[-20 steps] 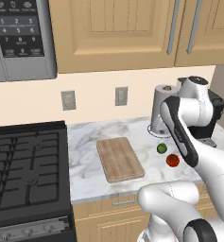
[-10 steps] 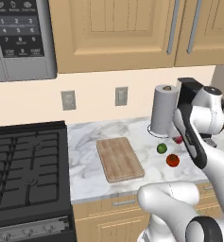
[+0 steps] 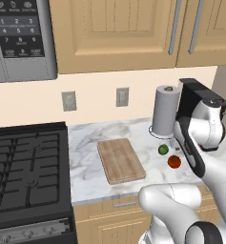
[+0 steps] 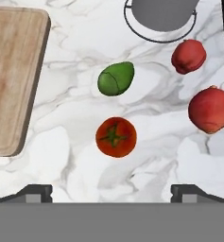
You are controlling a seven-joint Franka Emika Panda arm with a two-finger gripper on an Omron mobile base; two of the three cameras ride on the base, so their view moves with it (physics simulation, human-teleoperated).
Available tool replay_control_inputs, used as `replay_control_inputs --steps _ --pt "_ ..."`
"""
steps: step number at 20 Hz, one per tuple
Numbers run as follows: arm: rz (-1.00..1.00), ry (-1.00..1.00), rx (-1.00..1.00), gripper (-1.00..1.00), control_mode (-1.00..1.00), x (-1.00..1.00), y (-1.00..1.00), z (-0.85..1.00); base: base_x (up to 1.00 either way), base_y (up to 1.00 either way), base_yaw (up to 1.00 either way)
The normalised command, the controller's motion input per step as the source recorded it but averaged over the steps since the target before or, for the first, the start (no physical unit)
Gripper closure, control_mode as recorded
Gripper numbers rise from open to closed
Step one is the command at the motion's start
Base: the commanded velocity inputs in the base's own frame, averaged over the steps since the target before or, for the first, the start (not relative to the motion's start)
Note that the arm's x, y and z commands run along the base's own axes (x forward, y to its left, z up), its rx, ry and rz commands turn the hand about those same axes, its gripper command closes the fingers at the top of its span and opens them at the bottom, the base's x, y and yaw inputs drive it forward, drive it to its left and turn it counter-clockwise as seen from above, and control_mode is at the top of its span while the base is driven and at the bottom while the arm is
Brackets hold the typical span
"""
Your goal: Place the avocado, onion, tomato, and bell pepper on the cutting board.
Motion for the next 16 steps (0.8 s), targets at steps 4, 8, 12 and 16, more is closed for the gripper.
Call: replay_control_inputs --steps 4,8,12,16 --pt "0.00 0.00 -0.01 -1.00 -1.00 0.01 0.00 -0.15 0.00 0.00 0.00" --pt "0.00 0.00 0.00 -1.00 -1.00 0.00 0.00 -0.12 0.00 0.00 0.00" --pt "0.00 0.00 0.00 -1.00 -1.00 0.04 0.00 -0.03 0.00 0.00 0.00" --pt "-0.01 0.01 0.00 -1.00 -1.00 0.11 0.00 -0.02 0.00 0.00 0.00"
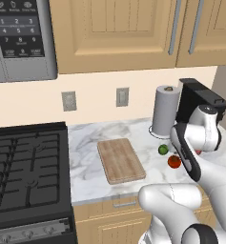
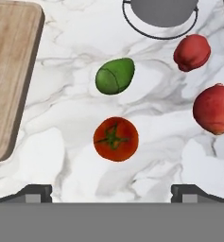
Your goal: Place the avocado, onion, tomato, and bell pepper on the cutting board.
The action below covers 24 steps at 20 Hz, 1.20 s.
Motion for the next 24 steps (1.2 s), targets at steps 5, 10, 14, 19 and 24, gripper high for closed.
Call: replay_control_inputs --steps 5,10,14,19,24 --pt "-0.02 0.04 0.00 -1.00 -1.00 0.15 0.00 -0.08 0.00 0.00 0.00" --pt "-0.05 0.07 0.00 -1.00 -1.00 0.10 0.00 -0.17 0.00 0.00 0.00" --pt "-0.05 0.06 0.00 -1.00 -1.00 0.05 0.00 -0.20 0.00 0.00 0.00" --pt "-0.03 0.02 0.00 -1.00 -1.00 0.03 0.00 -0.19 0.00 0.00 0.00" --pt "-0.01 0.00 0.00 -1.00 -1.00 0.03 0.00 -0.19 0.00 0.00 0.00"
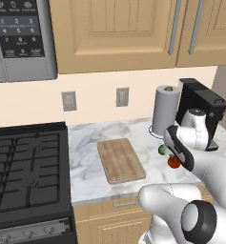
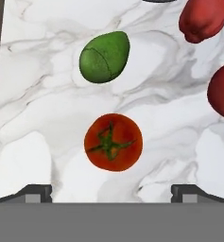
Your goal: Place the avocado, onion, tomato, and bell pepper on the cutting board.
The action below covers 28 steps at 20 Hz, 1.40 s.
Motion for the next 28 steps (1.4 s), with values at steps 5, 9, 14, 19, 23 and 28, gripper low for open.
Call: replay_control_inputs --steps 5,9,14,19,23,28 --pt "-0.01 0.00 0.00 -1.00 -1.00 0.09 0.00 -0.21 0.00 0.00 0.00" --pt "-0.01 0.00 0.00 -1.00 -1.00 0.13 0.00 -0.23 0.00 0.00 0.00" --pt "-0.01 0.00 0.00 -1.00 -1.00 0.15 0.00 -0.18 0.00 0.00 0.00" --pt "-0.02 0.00 0.00 -1.00 -1.00 0.11 0.00 -0.17 0.00 0.00 0.00" --pt "-0.02 0.00 0.00 -1.00 -1.00 0.04 0.00 -0.18 0.00 0.00 0.00" --pt "-0.03 0.01 0.00 1.00 -1.00 0.00 0.00 -0.21 0.00 0.00 0.00"
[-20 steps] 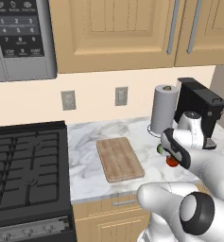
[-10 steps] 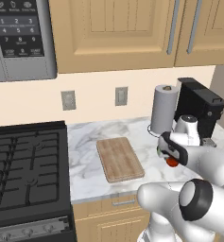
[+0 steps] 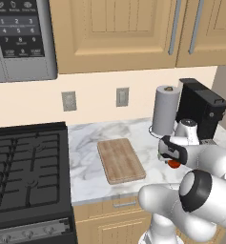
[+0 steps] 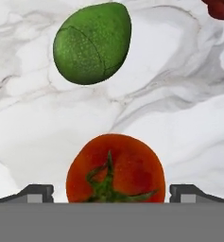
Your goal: Place the avocado, onion, tomato, and bell pepper on the cutting board.
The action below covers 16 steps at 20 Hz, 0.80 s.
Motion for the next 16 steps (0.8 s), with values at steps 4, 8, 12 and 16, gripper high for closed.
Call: replay_control_inputs --steps 4,8,12,16 --pt "-0.04 0.02 0.00 1.00 -1.00 0.01 0.00 -0.23 0.00 0.00 0.00" --pt "-0.02 0.00 0.00 1.00 -1.00 0.00 -0.03 -0.14 0.00 0.00 0.00" --pt "0.00 0.00 0.00 1.00 -1.00 0.00 -0.01 -0.01 0.00 0.00 0.00" --pt "0.00 -0.05 0.00 1.00 -1.00 -0.06 0.15 0.29 0.00 0.00 0.00"
